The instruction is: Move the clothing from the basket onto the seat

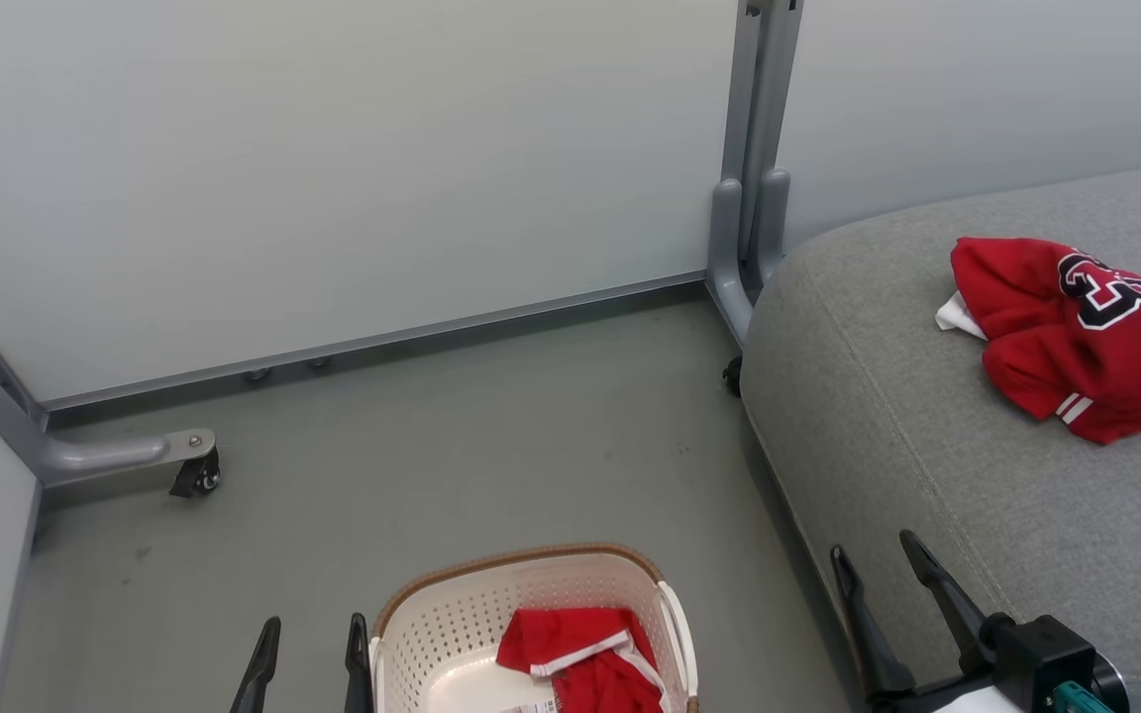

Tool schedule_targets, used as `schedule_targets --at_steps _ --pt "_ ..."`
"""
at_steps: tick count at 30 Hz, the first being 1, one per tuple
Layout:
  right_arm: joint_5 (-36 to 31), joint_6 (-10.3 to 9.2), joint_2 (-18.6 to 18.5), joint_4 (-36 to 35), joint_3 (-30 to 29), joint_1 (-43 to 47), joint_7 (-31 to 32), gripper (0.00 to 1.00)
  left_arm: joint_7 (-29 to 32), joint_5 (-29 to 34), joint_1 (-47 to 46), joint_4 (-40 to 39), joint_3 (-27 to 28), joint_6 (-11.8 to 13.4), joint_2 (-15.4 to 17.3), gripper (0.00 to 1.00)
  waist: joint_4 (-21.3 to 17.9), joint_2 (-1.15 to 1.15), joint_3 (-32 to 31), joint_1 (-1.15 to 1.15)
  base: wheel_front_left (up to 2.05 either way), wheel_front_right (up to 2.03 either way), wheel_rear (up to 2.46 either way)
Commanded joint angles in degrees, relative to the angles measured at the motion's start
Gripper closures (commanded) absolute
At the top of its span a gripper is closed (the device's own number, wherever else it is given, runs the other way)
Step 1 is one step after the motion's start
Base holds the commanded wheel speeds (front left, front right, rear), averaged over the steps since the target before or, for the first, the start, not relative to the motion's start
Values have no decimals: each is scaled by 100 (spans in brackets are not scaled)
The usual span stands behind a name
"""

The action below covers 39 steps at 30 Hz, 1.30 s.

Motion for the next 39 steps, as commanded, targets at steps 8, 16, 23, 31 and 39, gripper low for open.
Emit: schedule_targets --at_steps 8,16,23,31,39 --pt "31 -7 1 -34 -26 -47 -14 0 -3 48 -101 6 88 -43 0 0 -11 61 59 0 0 0 0" --pt "44 -7 6 -74 -64 -62 -14 0 -4 78 -173 69 1 -84 0 0 7 61 246 0 0 0 0" --pt "171 -7 6 -286 -222 -425 -14 0 -4 159 -665 181 -160 -202 1 0 84 61 1119 0 0 0 0" --pt "97 -8 7 -664 -364 -1299 -14 0 -4 389 -1843 467 -336 -442 2 0 139 61 2626 0 0 0 0" --pt "-35 -7 -12 -970 -482 -1994 -14 0 -3 845 -3233 1352 -856 -733 163 0 99 61 3715 0 0 0 0"
